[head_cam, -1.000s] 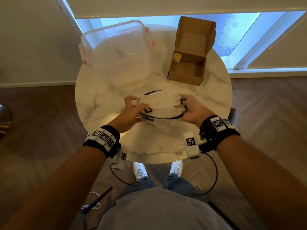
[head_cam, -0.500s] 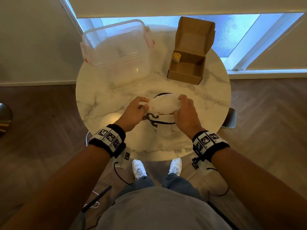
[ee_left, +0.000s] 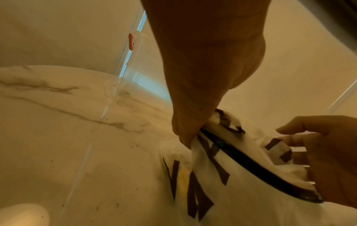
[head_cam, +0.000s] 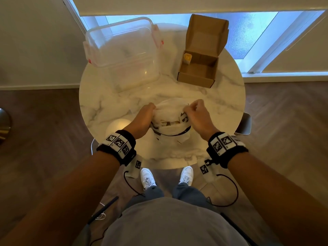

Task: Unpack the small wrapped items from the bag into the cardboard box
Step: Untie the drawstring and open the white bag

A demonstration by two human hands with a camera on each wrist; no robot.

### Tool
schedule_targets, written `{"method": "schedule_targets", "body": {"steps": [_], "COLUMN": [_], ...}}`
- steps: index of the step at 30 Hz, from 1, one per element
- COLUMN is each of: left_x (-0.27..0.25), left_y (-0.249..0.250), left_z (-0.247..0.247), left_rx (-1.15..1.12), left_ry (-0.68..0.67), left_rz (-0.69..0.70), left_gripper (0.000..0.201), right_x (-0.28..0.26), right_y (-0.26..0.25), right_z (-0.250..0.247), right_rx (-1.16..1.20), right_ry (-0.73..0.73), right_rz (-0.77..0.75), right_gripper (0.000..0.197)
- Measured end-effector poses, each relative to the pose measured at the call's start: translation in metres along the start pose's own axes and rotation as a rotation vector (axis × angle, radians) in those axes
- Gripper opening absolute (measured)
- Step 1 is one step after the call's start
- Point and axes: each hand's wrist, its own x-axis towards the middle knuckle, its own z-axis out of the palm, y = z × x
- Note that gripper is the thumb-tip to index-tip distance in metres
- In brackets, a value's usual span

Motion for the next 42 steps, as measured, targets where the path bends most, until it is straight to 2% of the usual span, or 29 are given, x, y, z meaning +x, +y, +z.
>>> {"method": "schedule_targets", "body": {"steps": [2,3,5,6,7,9,11,13,15,16,17,19,20,22,24,26,28,30,32,34,38,40,42], "left_x": [0.002,0.002,0.003,0.001,0.002,0.0,-0.006,-0.008,-0.004,-0.001,0.002,0.006,0.007,0.003,-0.001,-0.003,-0.002,-0.001,0.0,0.001,-0.003,-0.003,-0.003], "left_y": [-0.003,-0.005,-0.011,-0.012,-0.012,-0.007,0.003,0.016,0.028,0.033,0.037,0.042,0.041,0.035,0.021,0.001,-0.019,-0.03,-0.033,-0.029,-0.009,0.001,0.008], "left_z": [0.001,0.001,-0.003,-0.007,-0.011,-0.017,-0.013,-0.009,-0.01,-0.013,-0.015,-0.021,-0.022,-0.018,-0.014,-0.014,-0.014,-0.014,-0.016,-0.019,-0.022,-0.022,-0.019], "left_rx": [0.219,0.385,0.751,0.859,0.85,0.49,0.077,-0.202,-0.378,-0.438,-0.486,-0.525,-0.506,-0.402,-0.173,0.224,0.551,0.626,0.547,0.349,-0.195,-0.358,-0.437], "left_ry": [0.023,0.018,0.014,0.027,0.034,-0.015,-0.064,-0.029,0.008,0.004,0.002,-0.001,-0.015,-0.088,-0.117,-0.134,-0.151,-0.086,-0.011,0.039,-0.037,-0.078,-0.078], "left_rz": [0.031,0.045,0.07,0.081,0.086,0.038,-0.035,-0.059,-0.09,-0.102,-0.113,-0.139,-0.144,-0.132,-0.097,-0.023,0.044,0.082,0.105,0.073,-0.012,-0.047,-0.105], "left_gripper": [0.025,0.027,0.034,0.04,0.044,0.044,0.03,0.016,0.011,0.011,0.012,0.019,0.025,0.038,0.051,0.062,0.051,0.033,0.025,0.022,0.026,0.023,0.024], "right_x": [-0.007,-0.008,-0.005,-0.001,0.003,0.009,0.012,0.012,0.008,0.007,0.004,0.001,0.001,0.001,0.006,0.009,0.012,0.012,0.012,0.012,0.013,0.011,0.006], "right_y": [0.009,0.012,0.017,0.017,0.017,0.016,0.01,0.004,-0.001,0.0,0.0,0.006,0.009,0.008,0.007,0.0,-0.01,-0.019,-0.023,-0.02,-0.01,-0.006,-0.005], "right_z": [0.009,0.013,0.015,0.013,0.011,0.007,0.005,0.002,-0.001,-0.003,-0.005,-0.008,-0.007,-0.007,-0.004,0.0,0.0,0.0,-0.002,-0.003,-0.009,-0.012,-0.011], "right_rx": [-0.333,-0.427,-0.451,-0.393,-0.301,-0.059,0.18,0.329,0.405,0.386,0.257,-0.161,-0.282,-0.278,-0.002,0.316,0.602,0.83,0.936,0.935,0.891,0.918,0.809], "right_ry": [-0.096,-0.13,-0.145,-0.131,-0.11,-0.071,-0.098,-0.098,-0.146,-0.206,-0.285,-0.392,-0.408,-0.384,-0.356,-0.337,-0.249,-0.206,-0.238,-0.249,-0.16,-0.152,-0.191], "right_rz": [-0.137,-0.147,-0.072,-0.012,0.066,0.204,0.279,0.31,0.318,0.247,0.119,-0.12,-0.143,-0.087,0.061,0.2,0.325,0.446,0.506,0.522,0.538,0.488,0.414], "right_gripper": [0.037,0.038,0.032,0.026,0.021,0.016,0.018,0.028,0.021,0.019,0.02,0.036,0.047,0.062,0.052,0.045,0.039,0.035,0.041,0.045,0.047,0.041,0.021]}}
